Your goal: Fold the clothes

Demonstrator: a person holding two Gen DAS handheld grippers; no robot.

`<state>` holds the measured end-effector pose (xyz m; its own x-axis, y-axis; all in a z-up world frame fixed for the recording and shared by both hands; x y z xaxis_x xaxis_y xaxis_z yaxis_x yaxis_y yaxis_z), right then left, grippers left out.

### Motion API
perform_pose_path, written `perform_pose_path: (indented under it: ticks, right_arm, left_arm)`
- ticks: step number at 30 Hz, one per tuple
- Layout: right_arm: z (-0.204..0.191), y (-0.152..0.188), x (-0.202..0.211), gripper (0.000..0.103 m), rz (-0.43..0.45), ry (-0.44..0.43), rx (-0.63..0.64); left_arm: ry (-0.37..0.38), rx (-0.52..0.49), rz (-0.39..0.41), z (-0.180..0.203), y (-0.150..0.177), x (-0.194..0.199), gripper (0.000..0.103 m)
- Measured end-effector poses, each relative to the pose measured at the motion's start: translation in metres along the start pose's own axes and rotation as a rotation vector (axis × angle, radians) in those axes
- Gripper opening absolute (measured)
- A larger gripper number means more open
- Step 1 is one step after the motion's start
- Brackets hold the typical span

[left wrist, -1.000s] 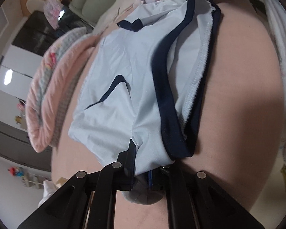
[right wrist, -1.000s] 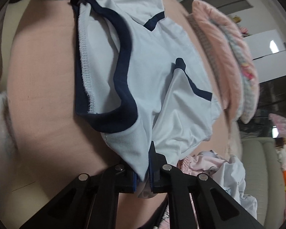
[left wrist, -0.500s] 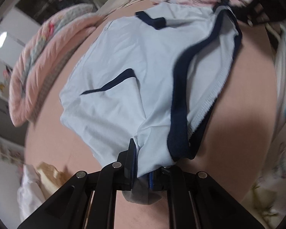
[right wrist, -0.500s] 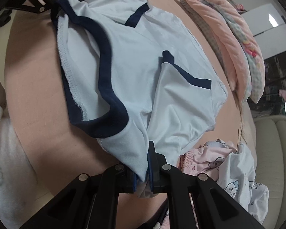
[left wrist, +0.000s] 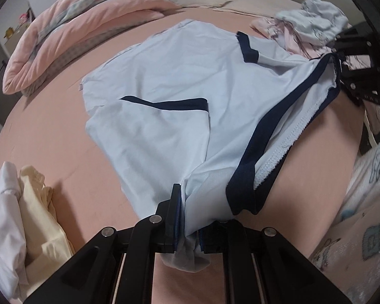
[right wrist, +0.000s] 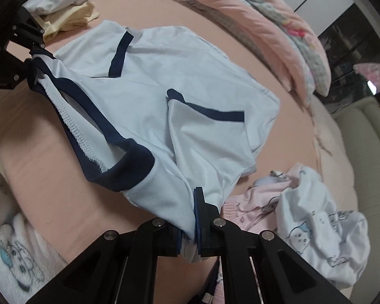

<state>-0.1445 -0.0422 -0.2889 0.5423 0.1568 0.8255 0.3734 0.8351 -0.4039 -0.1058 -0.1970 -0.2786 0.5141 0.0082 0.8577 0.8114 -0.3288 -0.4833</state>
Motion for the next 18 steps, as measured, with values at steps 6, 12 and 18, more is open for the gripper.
perform_pose_path:
  ticks: [6, 12, 18]
  right_arm:
    - [0.011, -0.007, 0.001, 0.006, 0.019, 0.026, -0.045]
    - [0.013, -0.012, 0.005, 0.006, 0.015, 0.051, -0.016]
    - [0.04, -0.034, 0.008, 0.006, 0.035, 0.04, -0.025]
  left_arm:
    - [0.007, 0.122, 0.018, -0.008, -0.007, 0.01, 0.009]
    - [-0.064, 0.104, 0.038, -0.015, -0.026, 0.021, 0.009]
    - [-0.042, 0.133, 0.086, -0.04, -0.054, 0.031, 0.009]
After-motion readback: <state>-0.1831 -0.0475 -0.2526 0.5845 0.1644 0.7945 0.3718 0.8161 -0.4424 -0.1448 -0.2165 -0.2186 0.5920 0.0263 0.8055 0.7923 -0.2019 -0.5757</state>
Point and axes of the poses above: each gripper's, at about its wrist camera, not at the fingertips, and x roughly against the way its jaws point, z to its right, y to its underside, the point moved 8 cm from there along -x, roughly the way its jaws point, and after that the axes turned 3 degrees about -y, right-handed, at the moved point
